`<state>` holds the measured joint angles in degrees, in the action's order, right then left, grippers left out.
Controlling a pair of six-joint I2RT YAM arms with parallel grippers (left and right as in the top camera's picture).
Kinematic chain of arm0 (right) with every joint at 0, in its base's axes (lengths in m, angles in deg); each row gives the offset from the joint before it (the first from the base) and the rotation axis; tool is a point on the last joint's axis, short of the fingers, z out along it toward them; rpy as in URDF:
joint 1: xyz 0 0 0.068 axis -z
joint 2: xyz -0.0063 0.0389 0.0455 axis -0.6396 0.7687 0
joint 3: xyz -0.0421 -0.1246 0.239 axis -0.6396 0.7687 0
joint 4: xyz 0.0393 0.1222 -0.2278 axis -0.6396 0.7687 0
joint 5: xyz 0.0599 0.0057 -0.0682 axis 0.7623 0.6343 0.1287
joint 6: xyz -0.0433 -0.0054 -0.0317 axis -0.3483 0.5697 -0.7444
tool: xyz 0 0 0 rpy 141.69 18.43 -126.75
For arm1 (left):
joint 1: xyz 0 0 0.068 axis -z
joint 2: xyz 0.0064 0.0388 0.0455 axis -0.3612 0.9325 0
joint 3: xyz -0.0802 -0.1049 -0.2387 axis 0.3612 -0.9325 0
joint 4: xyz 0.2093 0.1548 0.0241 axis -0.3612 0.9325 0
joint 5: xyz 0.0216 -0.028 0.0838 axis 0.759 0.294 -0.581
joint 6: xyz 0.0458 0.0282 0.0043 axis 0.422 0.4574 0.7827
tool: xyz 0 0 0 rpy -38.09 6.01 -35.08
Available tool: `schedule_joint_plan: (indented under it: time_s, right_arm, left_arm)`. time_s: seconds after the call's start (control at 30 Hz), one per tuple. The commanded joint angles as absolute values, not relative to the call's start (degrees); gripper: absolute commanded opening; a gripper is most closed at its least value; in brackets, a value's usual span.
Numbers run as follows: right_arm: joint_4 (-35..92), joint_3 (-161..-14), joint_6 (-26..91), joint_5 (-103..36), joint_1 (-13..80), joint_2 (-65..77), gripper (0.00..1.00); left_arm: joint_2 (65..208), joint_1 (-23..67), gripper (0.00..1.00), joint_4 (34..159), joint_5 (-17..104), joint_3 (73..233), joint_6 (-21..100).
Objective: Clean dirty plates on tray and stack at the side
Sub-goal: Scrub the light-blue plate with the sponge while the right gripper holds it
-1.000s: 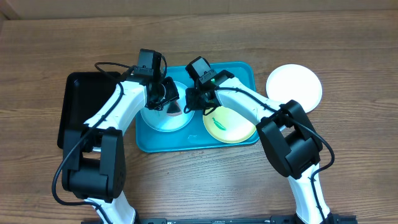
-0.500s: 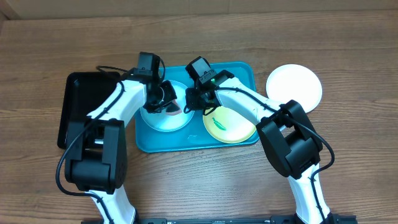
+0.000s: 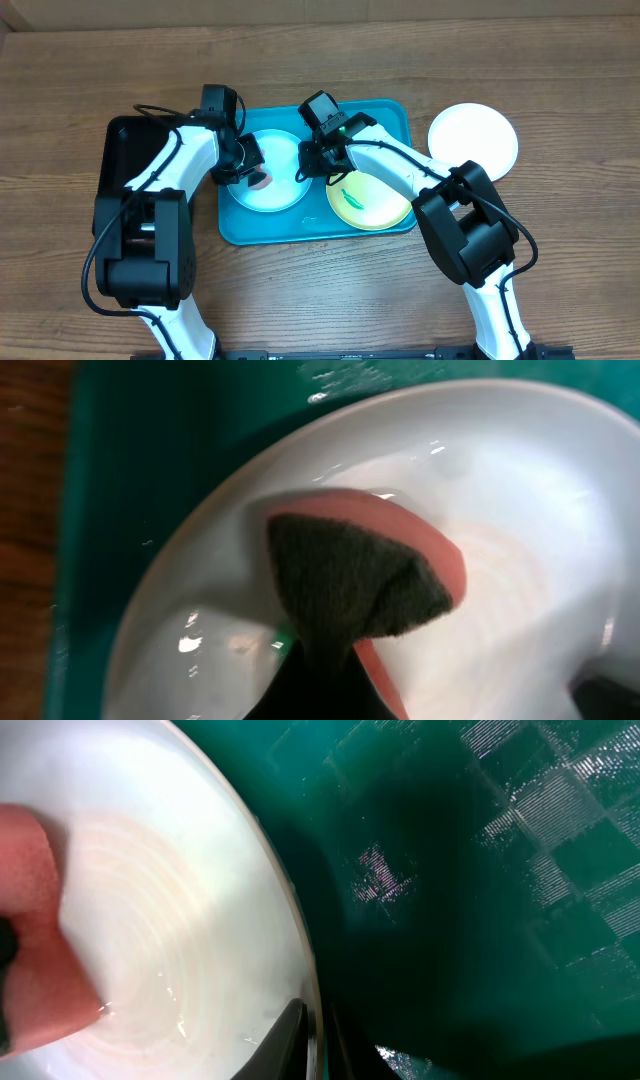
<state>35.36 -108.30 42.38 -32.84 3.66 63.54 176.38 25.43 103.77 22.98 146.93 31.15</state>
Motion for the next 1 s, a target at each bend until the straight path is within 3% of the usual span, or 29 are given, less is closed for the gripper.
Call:
schedule_joint_plan:
  time_s: [0.0, 0.13, 0.4, 0.6, 0.87, 0.93, 0.97]
  right_arm:
    - [36.4, -106.9, 42.2, -35.3, 3.5, 65.0, 0.1]
    - [36.1, -106.9, 42.2, -35.3, 3.5, 65.0, 0.1]
    - [35.9, -106.9, 42.2, -35.3, 3.5, 65.0, 0.1]
    - [35.9, -106.9, 42.2, -35.3, 3.5, 65.0, 0.1]
    - [36.5, -106.9, 42.2, -35.3, 3.5, 65.0, 0.1]
    - [36.5, -106.9, 42.2, -35.3, 3.5, 65.0, 0.1]
    - [36.5, -106.9, 42.2, -35.3, 3.5, 65.0, 0.1]
  left_arm:
    - [176.4, 24.8, 0.04, 107.4, 14.6, 150.9, 33.2]
    - [176.4, 25.0, 0.04, 112.6, 14.0, 156.7, 33.2]
    - [176.9, 25.6, 0.04, 108.5, 34.8, 157.3, 32.0]
    - [178.9, 28.9, 0.04, 104.8, 33.0, 152.0, 30.8]
    - [180.8, 29.0, 0.05, 106.5, 17.8, 150.7, 30.9]
    - [180.8, 28.4, 0.26, 106.7, 17.9, 150.9, 30.9]
    - [180.8, 28.1, 0.27, 106.7, 17.9, 151.2, 30.8]
